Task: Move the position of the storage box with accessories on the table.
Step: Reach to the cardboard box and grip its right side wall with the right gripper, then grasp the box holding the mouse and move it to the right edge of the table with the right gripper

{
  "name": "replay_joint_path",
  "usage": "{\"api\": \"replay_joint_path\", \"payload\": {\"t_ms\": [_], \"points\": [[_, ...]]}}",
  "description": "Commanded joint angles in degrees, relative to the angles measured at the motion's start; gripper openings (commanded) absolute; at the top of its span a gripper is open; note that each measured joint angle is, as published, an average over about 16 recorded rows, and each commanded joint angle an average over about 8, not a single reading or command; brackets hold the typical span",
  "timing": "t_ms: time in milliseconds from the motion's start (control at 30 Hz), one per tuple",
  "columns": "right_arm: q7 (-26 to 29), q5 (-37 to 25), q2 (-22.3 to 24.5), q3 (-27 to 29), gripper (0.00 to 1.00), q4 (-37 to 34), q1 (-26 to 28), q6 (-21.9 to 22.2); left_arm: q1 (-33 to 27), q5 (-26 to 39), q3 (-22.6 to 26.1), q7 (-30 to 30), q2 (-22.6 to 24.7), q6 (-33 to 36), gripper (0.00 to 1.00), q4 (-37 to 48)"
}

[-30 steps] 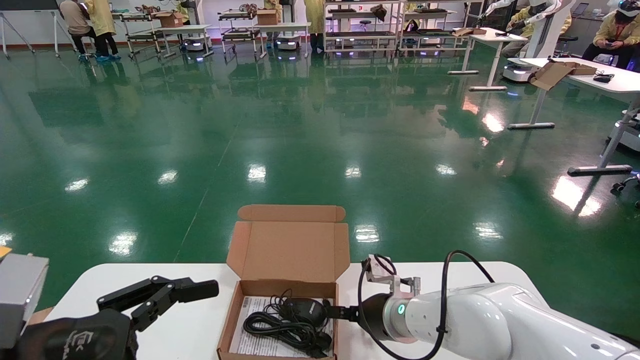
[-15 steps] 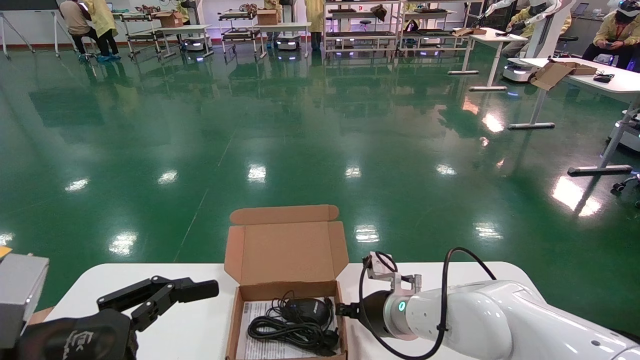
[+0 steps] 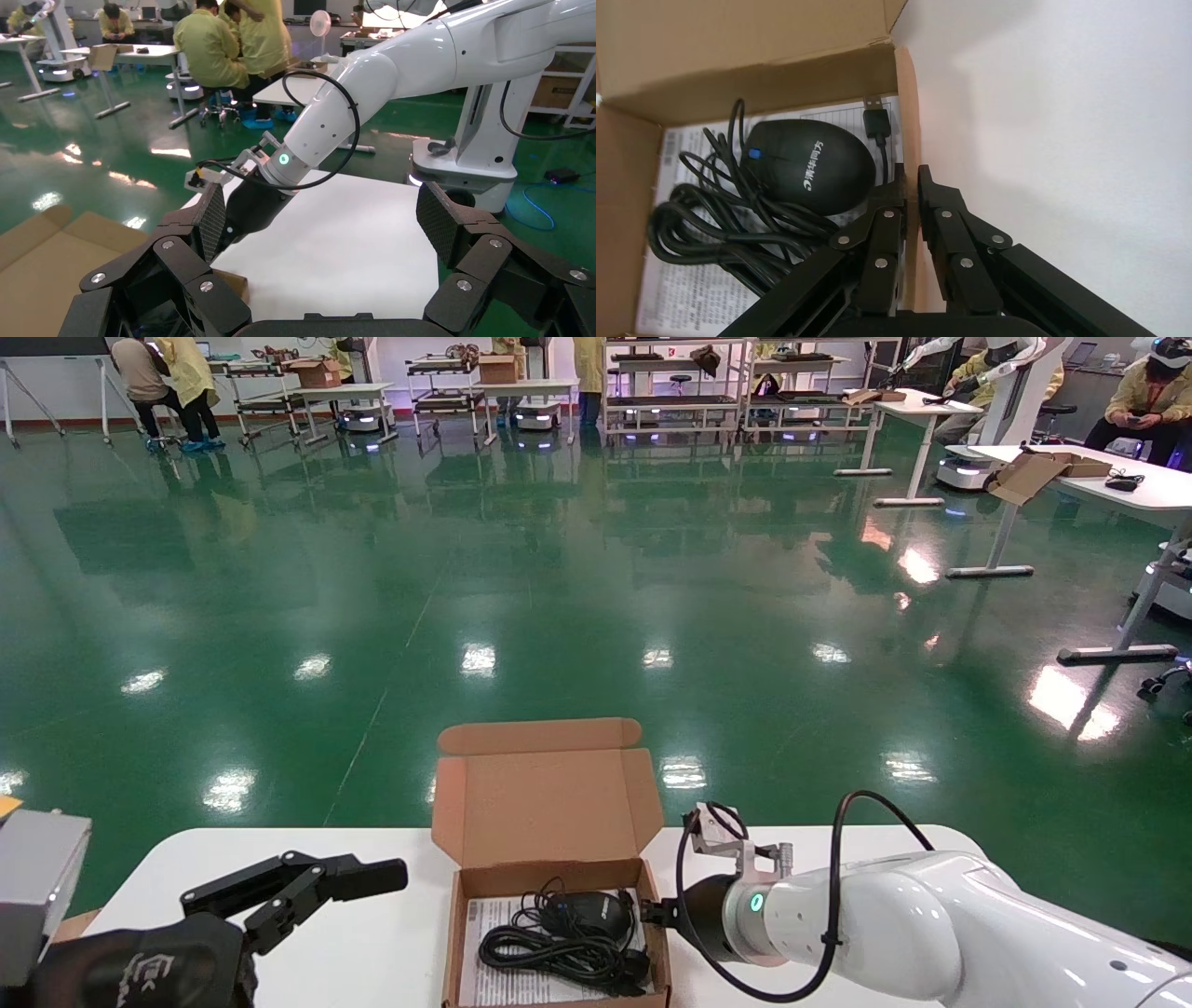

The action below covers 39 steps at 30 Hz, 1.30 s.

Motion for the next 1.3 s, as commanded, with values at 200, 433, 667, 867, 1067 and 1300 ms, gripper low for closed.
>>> {"api": "replay_joint_path", "payload": {"t_ms": [200,433,667,867,1067,1300], "points": [[-1.79,1.21,0.31,0.19,0.00,-0.35,1.34,-1.06,0.00,0.00,0.00,0.00,0.00,0.00,1.00,0.00],[-6.96,4.49,1.97,2.30,0.00,-0.87,6.62,-4.34,0.00,0.00,0.00,0.00,0.00,0.00,1.00,0.00],[-14.84,8.45,5.53,5.32,0.00,-2.53,13.93,-9.50,0.00,0.00,0.00,0.00,0.00,0.00,1.00,0.00],[-22.33,10.77,8.29,7.53,0.00,-7.26,20.32,-13.32,0.00,0.00,0.00,0.00,0.00,0.00,1.00,0.00],[-30.74,11.71,9.81,8.87,0.00,-14.52,25.31,-15.08,0.00,0.00,0.00,0.00,0.00,0.00,1.00,0.00],[-38.67,11.97,10.70,9.68,0.00,-23.07,27.81,-12.98,0.00,0.00,0.00,0.00,0.00,0.00,1.00,0.00]]}}
